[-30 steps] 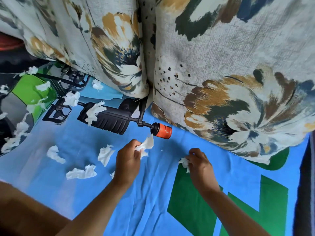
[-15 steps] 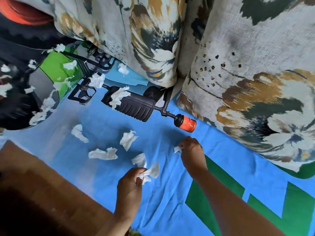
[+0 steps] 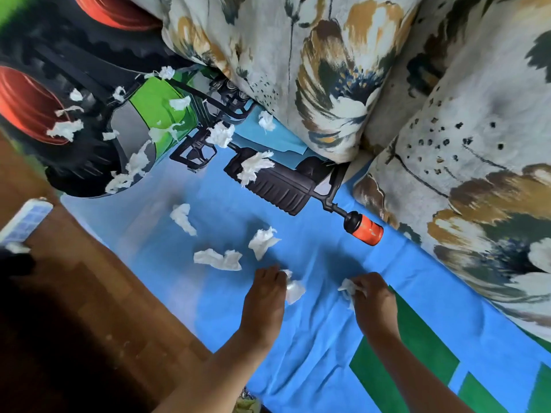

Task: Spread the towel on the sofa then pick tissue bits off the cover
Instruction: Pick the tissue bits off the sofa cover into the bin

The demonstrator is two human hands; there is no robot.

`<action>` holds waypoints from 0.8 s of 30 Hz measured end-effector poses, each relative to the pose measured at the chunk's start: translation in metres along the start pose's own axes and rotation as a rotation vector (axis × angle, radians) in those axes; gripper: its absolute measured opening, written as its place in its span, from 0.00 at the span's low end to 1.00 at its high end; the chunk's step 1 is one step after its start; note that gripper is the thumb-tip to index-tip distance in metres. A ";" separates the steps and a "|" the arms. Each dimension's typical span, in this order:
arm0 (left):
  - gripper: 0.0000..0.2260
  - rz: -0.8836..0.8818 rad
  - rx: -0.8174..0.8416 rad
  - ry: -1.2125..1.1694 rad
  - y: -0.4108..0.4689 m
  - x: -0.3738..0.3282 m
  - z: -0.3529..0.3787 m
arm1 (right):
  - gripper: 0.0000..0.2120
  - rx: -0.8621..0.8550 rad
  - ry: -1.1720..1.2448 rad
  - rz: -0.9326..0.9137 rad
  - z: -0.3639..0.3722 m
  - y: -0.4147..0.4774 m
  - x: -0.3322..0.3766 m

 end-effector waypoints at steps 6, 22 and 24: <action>0.12 -0.184 -0.129 -0.260 0.004 0.039 -0.034 | 0.07 0.078 -0.006 -0.153 0.016 0.006 0.053; 0.19 -0.066 -0.092 0.158 0.030 0.092 -0.049 | 0.22 0.469 -0.586 -0.625 0.131 0.018 0.140; 0.18 -0.032 -0.100 0.175 0.028 0.089 -0.051 | 0.23 0.453 -0.595 -0.635 0.130 0.013 0.137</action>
Point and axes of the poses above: each hand's wrist, its own y-axis towards the middle knuckle, its own z-axis out of the palm, x = y × z, the point moved 6 cm from there along y, towards the middle knuckle, and after that the axes turned 10 degrees about -z, right-handed, at the moved point
